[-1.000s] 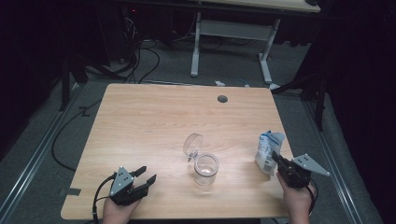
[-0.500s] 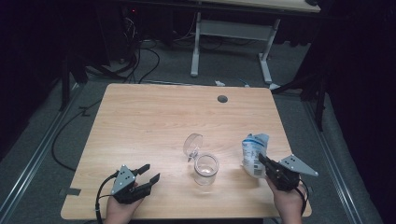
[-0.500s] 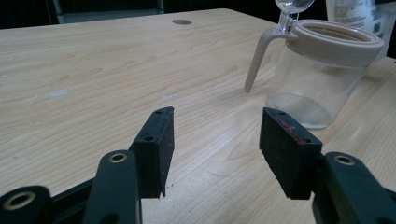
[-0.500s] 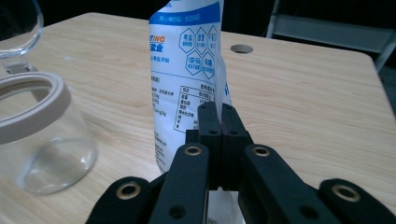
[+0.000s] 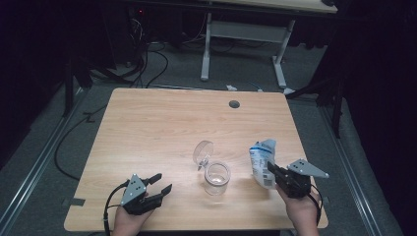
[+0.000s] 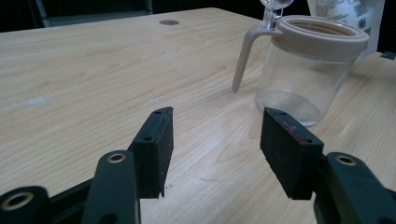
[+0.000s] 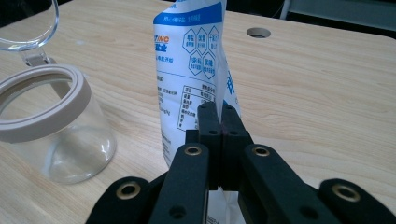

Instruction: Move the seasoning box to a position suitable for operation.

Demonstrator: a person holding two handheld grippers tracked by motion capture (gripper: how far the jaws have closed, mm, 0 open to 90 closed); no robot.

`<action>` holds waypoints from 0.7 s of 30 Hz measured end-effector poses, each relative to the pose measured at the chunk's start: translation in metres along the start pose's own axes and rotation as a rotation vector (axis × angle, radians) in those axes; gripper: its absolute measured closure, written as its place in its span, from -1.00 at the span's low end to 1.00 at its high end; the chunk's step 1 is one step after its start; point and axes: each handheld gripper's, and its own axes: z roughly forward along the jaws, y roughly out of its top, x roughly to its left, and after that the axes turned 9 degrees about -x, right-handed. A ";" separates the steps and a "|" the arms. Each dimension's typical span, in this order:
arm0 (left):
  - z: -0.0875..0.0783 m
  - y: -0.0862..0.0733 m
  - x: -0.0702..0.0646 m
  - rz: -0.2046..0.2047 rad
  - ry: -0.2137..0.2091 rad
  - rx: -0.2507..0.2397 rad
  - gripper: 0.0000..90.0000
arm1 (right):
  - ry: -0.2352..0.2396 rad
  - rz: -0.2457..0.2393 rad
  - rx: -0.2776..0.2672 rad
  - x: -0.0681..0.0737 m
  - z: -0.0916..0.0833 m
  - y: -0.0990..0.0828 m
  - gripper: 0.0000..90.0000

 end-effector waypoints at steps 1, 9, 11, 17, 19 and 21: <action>0.001 0.000 0.000 0.002 -0.001 0.001 -0.01 | 0.000 -0.007 0.003 0.001 0.001 0.001 1.00; 0.004 0.000 0.003 -0.013 0.007 0.004 0.00 | 0.018 -0.016 0.031 0.008 0.010 0.003 1.00; 0.005 0.000 0.003 -0.015 0.007 0.006 0.00 | 0.021 -0.012 0.042 0.008 0.012 0.004 1.00; 0.005 -0.001 0.004 -0.027 0.002 0.003 0.00 | 0.021 -0.032 0.117 0.005 0.015 0.015 1.00; 0.005 -0.002 0.003 -0.028 0.000 0.005 -0.01 | 0.024 -0.029 0.145 0.003 0.016 0.019 1.00; 0.006 -0.002 0.003 -0.029 -0.001 0.006 -0.01 | 0.025 -0.029 0.173 0.003 0.016 0.024 1.00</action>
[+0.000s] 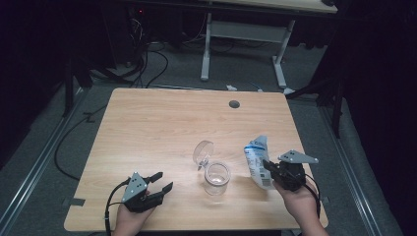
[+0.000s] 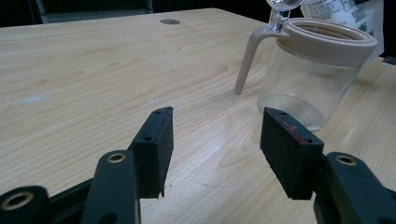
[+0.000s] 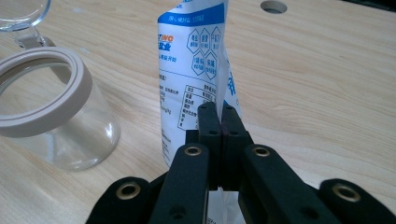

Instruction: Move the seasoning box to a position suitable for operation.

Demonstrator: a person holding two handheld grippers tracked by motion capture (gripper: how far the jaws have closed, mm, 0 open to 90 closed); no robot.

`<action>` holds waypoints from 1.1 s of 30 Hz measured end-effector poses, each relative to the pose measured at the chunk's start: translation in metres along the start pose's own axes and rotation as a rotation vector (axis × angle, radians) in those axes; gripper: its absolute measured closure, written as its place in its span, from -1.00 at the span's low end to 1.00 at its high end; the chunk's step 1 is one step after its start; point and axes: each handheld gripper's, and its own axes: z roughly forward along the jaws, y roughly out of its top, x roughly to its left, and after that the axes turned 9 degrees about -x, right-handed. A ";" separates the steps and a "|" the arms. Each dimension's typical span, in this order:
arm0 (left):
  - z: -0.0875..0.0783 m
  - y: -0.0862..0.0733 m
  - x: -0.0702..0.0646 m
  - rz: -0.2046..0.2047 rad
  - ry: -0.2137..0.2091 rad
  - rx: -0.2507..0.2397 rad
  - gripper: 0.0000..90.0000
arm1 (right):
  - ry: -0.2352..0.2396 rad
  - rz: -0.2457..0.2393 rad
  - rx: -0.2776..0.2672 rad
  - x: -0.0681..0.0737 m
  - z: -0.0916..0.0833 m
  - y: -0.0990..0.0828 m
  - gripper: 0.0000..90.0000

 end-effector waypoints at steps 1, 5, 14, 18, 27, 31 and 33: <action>0.000 0.000 0.000 0.001 -0.001 0.001 -0.01 | 0.000 -0.007 0.013 0.000 0.000 0.002 1.00; 0.001 -0.001 0.000 -0.004 -0.001 0.006 -0.01 | 0.000 -0.023 0.060 -0.001 0.000 0.010 1.00; -0.001 0.001 0.000 0.002 -0.005 -0.008 -0.01 | 0.019 -0.082 0.173 -0.003 0.002 0.023 1.00; 0.000 0.001 -0.002 0.010 -0.015 -0.010 -0.01 | 0.027 -0.082 0.214 -0.005 0.002 0.027 1.00; -0.001 0.001 -0.003 0.014 -0.021 -0.009 -0.01 | 0.047 -0.077 0.290 -0.007 0.000 0.036 1.00; -0.001 0.001 -0.004 0.016 -0.020 -0.008 -0.01 | 0.051 -0.083 0.328 -0.007 0.001 0.038 1.00; -0.001 0.001 -0.004 0.016 -0.020 -0.008 -0.01 | 0.056 -0.088 0.346 -0.007 0.002 0.038 1.00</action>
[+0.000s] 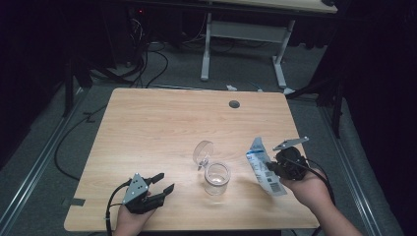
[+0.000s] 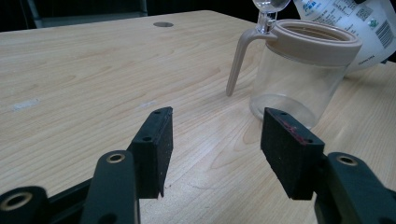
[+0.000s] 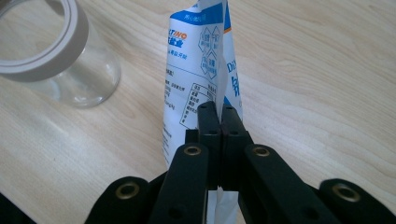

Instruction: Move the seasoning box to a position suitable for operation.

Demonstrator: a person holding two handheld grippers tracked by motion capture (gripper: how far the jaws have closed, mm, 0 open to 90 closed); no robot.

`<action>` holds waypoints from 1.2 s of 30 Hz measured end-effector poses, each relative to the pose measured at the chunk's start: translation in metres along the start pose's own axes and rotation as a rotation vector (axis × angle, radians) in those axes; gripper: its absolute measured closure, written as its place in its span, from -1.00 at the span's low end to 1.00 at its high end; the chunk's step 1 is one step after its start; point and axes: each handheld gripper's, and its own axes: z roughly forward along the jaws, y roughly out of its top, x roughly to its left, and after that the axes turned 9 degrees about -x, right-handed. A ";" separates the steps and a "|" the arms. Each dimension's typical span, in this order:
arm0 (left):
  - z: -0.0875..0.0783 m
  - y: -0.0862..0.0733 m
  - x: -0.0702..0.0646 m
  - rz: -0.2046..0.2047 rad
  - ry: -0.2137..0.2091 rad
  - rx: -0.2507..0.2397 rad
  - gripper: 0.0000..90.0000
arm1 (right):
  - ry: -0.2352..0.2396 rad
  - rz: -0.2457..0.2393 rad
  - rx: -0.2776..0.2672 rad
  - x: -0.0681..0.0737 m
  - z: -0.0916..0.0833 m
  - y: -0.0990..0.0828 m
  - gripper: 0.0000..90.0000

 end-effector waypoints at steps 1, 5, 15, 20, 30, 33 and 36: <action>0.000 0.000 0.000 0.000 0.000 0.000 -0.01 | -0.002 -0.002 0.009 0.000 0.000 0.001 1.00; 0.000 0.000 0.000 -0.001 -0.001 0.000 -0.01 | 0.008 -0.005 0.039 -0.001 -0.001 0.004 1.00; 0.000 0.000 -0.001 -0.002 -0.001 -0.005 -0.02 | 0.017 -0.023 0.109 0.000 -0.002 0.010 1.00; 0.000 0.000 -0.001 -0.001 0.001 -0.006 -0.02 | 0.021 -0.040 0.154 0.001 0.001 0.013 1.00; 0.000 0.000 -0.002 0.006 -0.007 -0.001 -0.02 | 0.031 -0.056 0.204 0.002 -0.001 0.022 1.00; 0.001 0.000 -0.002 0.015 -0.009 0.000 -0.01 | 0.036 -0.056 0.228 0.002 -0.002 0.025 1.00; 0.001 0.000 -0.003 0.020 -0.014 0.001 -0.01 | 0.041 -0.046 0.247 0.002 -0.001 0.027 1.00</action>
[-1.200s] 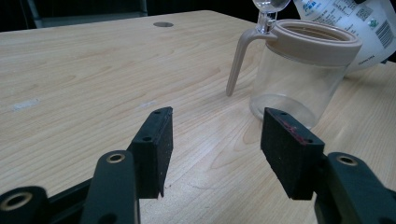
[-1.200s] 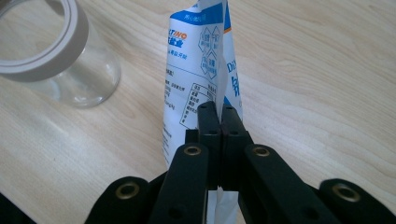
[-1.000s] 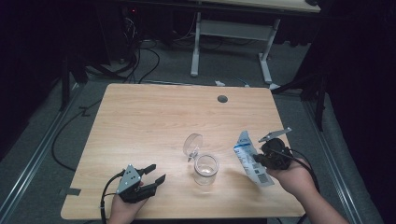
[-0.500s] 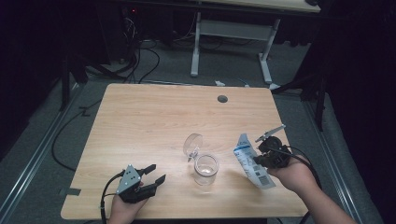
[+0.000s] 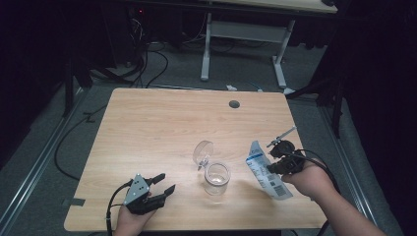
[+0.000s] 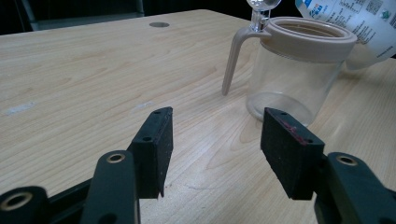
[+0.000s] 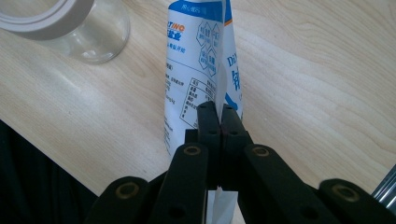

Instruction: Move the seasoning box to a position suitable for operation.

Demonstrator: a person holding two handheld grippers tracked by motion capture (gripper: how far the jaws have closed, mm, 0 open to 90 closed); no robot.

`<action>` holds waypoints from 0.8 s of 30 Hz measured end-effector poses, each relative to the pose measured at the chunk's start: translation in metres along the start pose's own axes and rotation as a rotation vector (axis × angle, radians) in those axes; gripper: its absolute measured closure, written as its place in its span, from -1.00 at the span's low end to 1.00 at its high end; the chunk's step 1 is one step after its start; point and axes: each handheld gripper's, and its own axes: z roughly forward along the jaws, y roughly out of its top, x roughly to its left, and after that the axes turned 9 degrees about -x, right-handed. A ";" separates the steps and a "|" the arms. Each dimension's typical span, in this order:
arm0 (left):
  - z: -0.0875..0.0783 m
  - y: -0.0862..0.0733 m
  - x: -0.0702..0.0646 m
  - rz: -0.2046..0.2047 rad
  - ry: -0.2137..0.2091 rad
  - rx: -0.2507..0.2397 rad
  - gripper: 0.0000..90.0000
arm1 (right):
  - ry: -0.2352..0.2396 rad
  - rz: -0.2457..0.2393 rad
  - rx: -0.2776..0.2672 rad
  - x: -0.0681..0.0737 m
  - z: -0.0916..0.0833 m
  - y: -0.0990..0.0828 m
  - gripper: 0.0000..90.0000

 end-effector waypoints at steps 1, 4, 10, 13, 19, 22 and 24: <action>0.000 0.000 0.000 -0.001 -0.002 -0.001 -0.01 | 0.002 0.001 0.009 0.000 0.000 0.000 1.00; 0.000 0.001 0.000 0.006 -0.007 -0.001 -0.01 | -0.006 0.005 0.031 -0.001 0.002 0.002 1.00; 0.000 0.001 -0.001 0.007 -0.011 -0.001 -0.01 | -0.002 0.001 0.060 -0.001 0.001 0.005 1.00; 0.001 0.001 -0.003 0.018 -0.005 -0.005 -0.02 | 0.001 -0.008 0.061 0.002 0.000 0.007 1.00; 0.004 -0.003 -0.011 0.023 -0.001 0.001 -0.06 | 0.010 -0.025 0.070 0.007 0.001 0.007 1.00; 0.007 -0.003 -0.017 0.042 -0.004 -0.005 -0.10 | 0.013 -0.019 0.075 0.009 0.001 0.007 1.00; 0.008 -0.002 -0.021 0.044 -0.015 -0.007 -0.12 | 0.012 -0.021 0.073 0.010 0.001 0.006 1.00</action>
